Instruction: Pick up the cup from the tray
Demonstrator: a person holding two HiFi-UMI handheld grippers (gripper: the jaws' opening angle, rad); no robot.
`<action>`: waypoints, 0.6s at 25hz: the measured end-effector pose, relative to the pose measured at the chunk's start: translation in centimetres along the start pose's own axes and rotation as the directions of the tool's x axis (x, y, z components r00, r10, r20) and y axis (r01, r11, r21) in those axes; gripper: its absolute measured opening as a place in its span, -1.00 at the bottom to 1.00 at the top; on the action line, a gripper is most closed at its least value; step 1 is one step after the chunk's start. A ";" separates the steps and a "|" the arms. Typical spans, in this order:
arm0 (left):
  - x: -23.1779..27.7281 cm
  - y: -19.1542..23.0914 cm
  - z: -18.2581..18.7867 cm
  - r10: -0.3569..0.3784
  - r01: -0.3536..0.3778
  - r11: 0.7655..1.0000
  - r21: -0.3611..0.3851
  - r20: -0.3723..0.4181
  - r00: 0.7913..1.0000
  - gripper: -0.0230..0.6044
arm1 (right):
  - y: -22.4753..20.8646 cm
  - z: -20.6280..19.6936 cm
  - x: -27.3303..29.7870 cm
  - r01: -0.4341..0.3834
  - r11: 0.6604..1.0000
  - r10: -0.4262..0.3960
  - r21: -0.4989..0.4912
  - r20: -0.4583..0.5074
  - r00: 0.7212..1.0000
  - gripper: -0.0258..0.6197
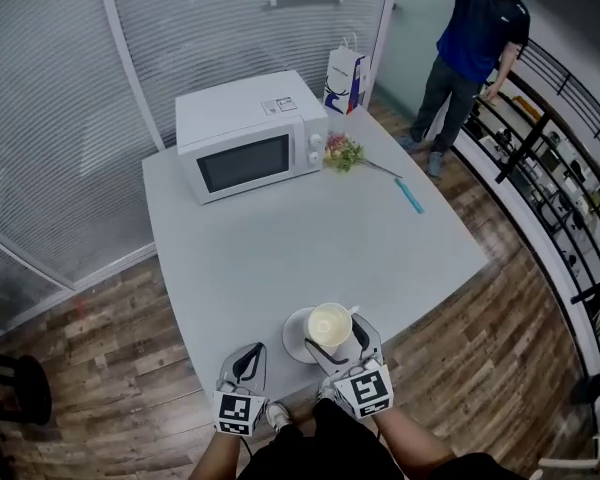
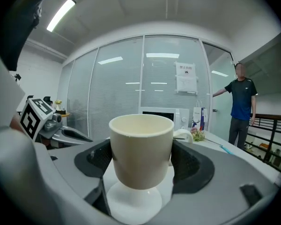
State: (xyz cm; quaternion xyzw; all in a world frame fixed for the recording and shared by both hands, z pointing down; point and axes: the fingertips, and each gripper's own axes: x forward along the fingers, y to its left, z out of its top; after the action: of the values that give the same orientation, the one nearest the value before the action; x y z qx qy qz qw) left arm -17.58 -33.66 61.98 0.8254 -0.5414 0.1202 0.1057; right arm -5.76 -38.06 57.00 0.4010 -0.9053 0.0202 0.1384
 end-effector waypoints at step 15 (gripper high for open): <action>-0.6 -1.7 8.8 -0.044 0.040 0.999 0.025 0.175 0.984 -0.92 | -1.2 9.5 -4.5 0.088 0.996 -0.082 -0.031 0.154 0.985 0.20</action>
State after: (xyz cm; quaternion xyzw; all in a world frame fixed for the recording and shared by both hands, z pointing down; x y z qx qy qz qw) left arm -15.53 -35.12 53.36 0.8450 -0.5299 0.0507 0.0513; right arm -4.20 -37.01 46.52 0.4371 -0.8955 -0.0337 0.0771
